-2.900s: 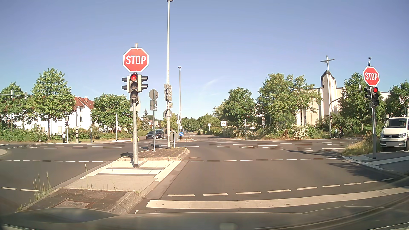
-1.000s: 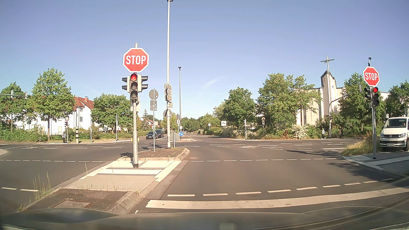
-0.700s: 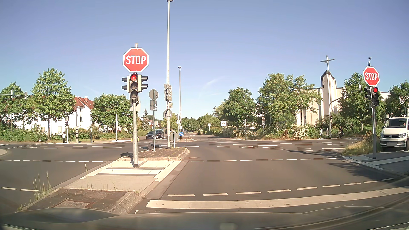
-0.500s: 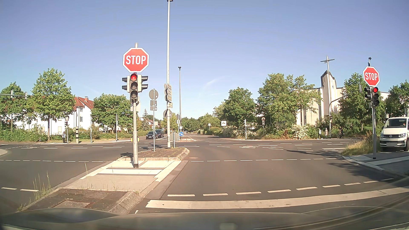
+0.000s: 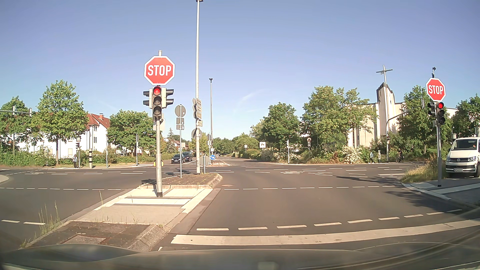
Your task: Follow the waypoints while adhering to traffic rules and regulations
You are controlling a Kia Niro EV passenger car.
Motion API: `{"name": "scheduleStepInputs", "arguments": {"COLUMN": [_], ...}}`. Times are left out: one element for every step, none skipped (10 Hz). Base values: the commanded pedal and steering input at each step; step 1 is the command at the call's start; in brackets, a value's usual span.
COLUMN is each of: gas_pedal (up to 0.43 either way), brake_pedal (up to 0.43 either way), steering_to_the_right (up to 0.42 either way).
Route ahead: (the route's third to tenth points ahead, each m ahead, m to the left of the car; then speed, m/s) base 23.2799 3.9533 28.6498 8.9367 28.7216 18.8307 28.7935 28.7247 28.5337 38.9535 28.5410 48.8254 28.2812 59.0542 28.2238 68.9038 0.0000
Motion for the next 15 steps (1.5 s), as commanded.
{"name": "scheduleStepInputs", "arguments": {"gas_pedal": [0.000,0.000,0.000,0.000,0.000,0.000,0.000,0.000,0.000,0.000,0.000,0.000,0.000,0.000,0.000], "brake_pedal": [0.305,0.305,0.305,0.305,0.305,0.305,0.311,0.305,0.305,0.305,0.305,0.305,0.311,0.305,0.305], "steering_to_the_right": [0.012,0.012,0.012,0.012,0.012,0.012,0.012,0.012,0.012,0.012,0.012,0.012,0.012,0.012,0.012]}}
